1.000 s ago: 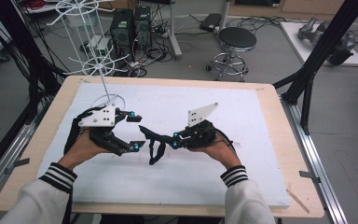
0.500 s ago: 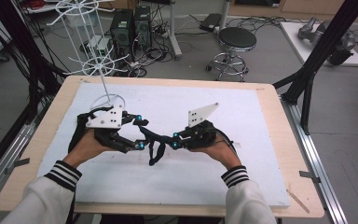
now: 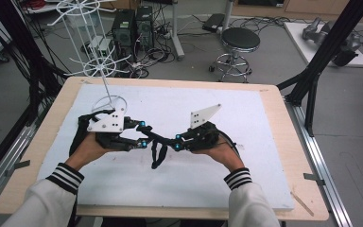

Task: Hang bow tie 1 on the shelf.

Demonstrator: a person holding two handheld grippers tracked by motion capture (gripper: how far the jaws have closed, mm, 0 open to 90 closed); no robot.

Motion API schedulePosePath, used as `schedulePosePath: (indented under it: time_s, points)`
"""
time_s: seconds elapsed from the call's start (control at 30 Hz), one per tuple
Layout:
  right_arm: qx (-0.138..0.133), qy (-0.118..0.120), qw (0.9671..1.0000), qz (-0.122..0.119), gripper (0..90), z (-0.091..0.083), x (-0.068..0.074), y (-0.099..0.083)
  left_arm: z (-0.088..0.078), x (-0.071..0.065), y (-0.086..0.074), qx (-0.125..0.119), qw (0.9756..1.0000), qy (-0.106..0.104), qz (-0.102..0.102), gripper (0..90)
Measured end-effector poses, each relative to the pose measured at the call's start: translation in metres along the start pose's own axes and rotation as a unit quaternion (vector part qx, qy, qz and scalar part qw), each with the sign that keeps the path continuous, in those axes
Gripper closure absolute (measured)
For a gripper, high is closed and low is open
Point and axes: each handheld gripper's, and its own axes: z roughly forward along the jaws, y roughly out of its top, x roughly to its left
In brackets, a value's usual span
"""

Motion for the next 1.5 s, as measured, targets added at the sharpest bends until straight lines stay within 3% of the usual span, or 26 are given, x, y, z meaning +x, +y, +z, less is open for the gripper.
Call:
schedulePosePath:
  time_s: [0.37, 0.53, 0.63, 0.73, 0.77, 0.8, 0.83, 0.87, 0.9, 1.0, 1.1, 1.43, 1.5]
  points:
    - [0.003, -0.006, 1.0, 0.001, 84.5, 0.0, -0.001, -0.001, 0.0, -0.002, -0.001, 0.007, 0.9999, -0.012, -0.007, 80.5]
    - [0.004, -0.003, 1.0, 0.003, 83.9, 0.001, -0.001, -0.001, 0.0, -0.003, -0.001, 0.0, 0.9997, -0.023, -0.012, 83.5]
    - [0.002, -0.004, 1.0, 0.002, 78.7, 0.001, -0.001, -0.001, -0.001, -0.003, -0.002, 0.0, 0.9997, -0.019, -0.014, 84.0]
    - [0.002, -0.012, 0.9999, 0.001, 64.9, 0.003, 0.0, -0.001, -0.001, -0.003, -0.002, 0.004, 0.9998, -0.016, -0.012, 84.2]
    - [0.003, -0.016, 0.9999, 0.0, 56.3, 0.004, 0.0, -0.001, -0.001, -0.004, -0.002, 0.005, 0.9998, -0.014, -0.011, 84.2]
    - [0.003, -0.026, 0.9997, 0.003, 40.1, 0.005, 0.001, -0.001, -0.001, -0.004, -0.002, 0.005, 0.9998, -0.012, -0.012, 84.1]
    - [0.001, -0.062, 0.998, 0.01, 19.4, 0.007, 0.001, -0.002, -0.001, -0.003, -0.002, 0.005, 0.9998, -0.012, -0.012, 84.2]
    - [0.001, -0.062, 0.998, 0.01, 19.4, 0.007, 0.001, -0.002, -0.001, -0.003, -0.003, 0.002, 0.9998, -0.012, -0.013, 84.2]
    - [0.01, -0.081, 0.9966, 0.007, 1.9, 0.008, 0.002, -0.003, -0.002, -0.003, -0.003, 0.005, 0.9999, -0.01, -0.013, 84.1]
    - [0.006, -0.096, 0.9954, 0.004, 0.7, 0.007, 0.002, -0.003, -0.004, -0.002, -0.003, 0.004, 0.9998, -0.004, -0.016, 84.1]
    - [-0.018, -0.106, 0.994, 0.023, 0.7, 0.002, 0.002, -0.004, -0.006, -0.001, -0.004, 0.004, 0.9998, 0.001, -0.021, 84.1]
    - [-0.034, -0.135, 0.9893, 0.042, 0.8, -0.013, 0.007, -0.012, -0.015, 0.001, -0.005, -0.008, 0.9992, 0.025, -0.029, 83.9]
    - [-0.05, -0.141, 0.9877, 0.046, 0.7, -0.017, 0.008, -0.014, -0.019, 0.002, -0.006, -0.015, 0.9989, 0.031, -0.033, 83.9]
